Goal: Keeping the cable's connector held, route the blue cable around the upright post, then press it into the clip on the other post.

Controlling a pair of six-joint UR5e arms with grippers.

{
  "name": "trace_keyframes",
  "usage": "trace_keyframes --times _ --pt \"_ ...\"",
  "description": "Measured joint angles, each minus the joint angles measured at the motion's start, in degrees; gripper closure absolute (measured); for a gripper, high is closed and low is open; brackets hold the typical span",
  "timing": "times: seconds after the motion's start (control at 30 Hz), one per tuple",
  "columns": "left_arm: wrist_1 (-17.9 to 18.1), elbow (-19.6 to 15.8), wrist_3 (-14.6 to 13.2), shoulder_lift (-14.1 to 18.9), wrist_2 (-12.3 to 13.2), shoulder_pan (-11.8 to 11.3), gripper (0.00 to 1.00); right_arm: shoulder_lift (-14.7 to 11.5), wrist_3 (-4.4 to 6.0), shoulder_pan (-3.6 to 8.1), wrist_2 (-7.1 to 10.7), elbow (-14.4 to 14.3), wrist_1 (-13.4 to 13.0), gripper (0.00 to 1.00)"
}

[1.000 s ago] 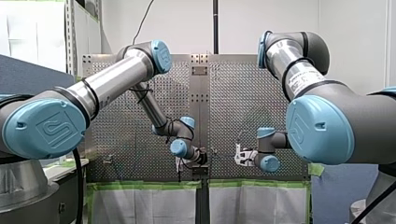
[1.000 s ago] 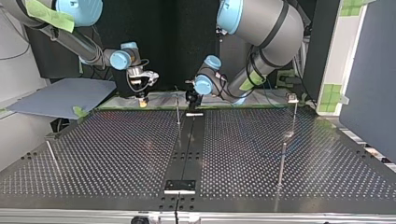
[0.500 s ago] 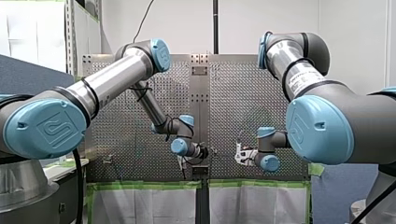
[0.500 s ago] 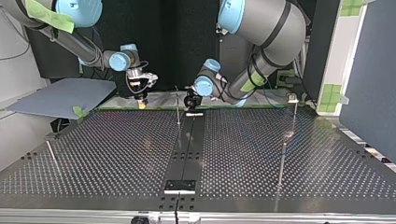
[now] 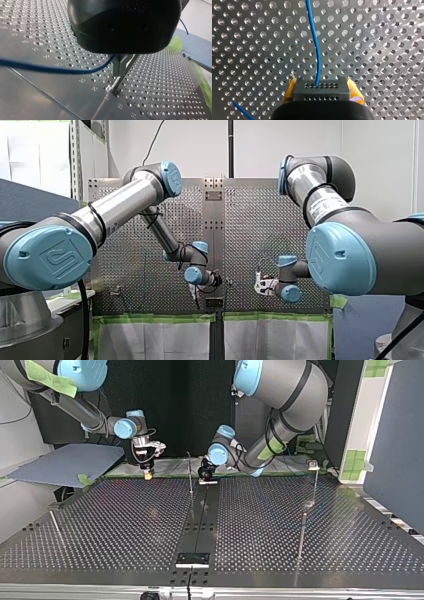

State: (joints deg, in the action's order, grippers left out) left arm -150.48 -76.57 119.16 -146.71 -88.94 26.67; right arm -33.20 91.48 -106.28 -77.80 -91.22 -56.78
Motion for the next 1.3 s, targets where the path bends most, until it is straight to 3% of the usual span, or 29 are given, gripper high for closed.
trace_keyframes --times 0.27,0.7,0.73,0.77,0.93,0.97,1.1,1.17,1.2,1.27,1.3 --pt "0.19 0.08 -0.05 0.01 -0.09 -0.30 1.00 0.29 0.01 0.13 0.01 1.01 0.14 1.00" --pt "0.61 0.09 -7.11 0.04 -5.28 -0.04 1.00 0.68 -0.34 0.24 0.01 2.11 1.75 1.00" --pt "0.73 0.09 -7.69 0.03 -5.45 -0.04 0.82 0.83 -0.36 0.27 0.01 2.13 1.78 1.00" --pt "0.85 0.09 -8.21 0.04 -5.57 -0.04 0.77 0.96 -0.38 0.29 0.01 2.16 1.80 1.00" --pt "1.04 0.11 -9.62 0.01 -5.82 -0.02 0.77 1.47 -0.43 0.32 0.01 2.25 1.87 1.00" --pt "1.04 0.11 -9.69 0.01 -5.82 -0.02 0.68 1.51 -0.44 0.34 0.01 2.29 1.96 1.00" --pt "1.00 0.11 -9.88 0.04 -5.24 -0.09 0.57 1.58 -0.50 0.39 0.00 2.49 2.57 1.00" --pt "0.95 0.11 -10.03 0.02 -4.47 -0.08 0.29 1.58 -0.54 0.40 0.01 2.54 2.75 1.00" --pt "0.91 0.10 -10.20 0.03 -4.08 -0.06 0.29 1.59 -0.55 0.39 0.01 2.54 2.80 1.00" --pt "0.79 0.10 -10.58 0.04 -3.77 -0.03 0.00 1.59 -0.57 0.40 0.01 2.55 2.90 1.00" --pt "0.60 0.09 -10.92 0.04 -3.73 0.00 0.00 1.59 -0.57 0.41 0.01 2.55 2.93 1.00"
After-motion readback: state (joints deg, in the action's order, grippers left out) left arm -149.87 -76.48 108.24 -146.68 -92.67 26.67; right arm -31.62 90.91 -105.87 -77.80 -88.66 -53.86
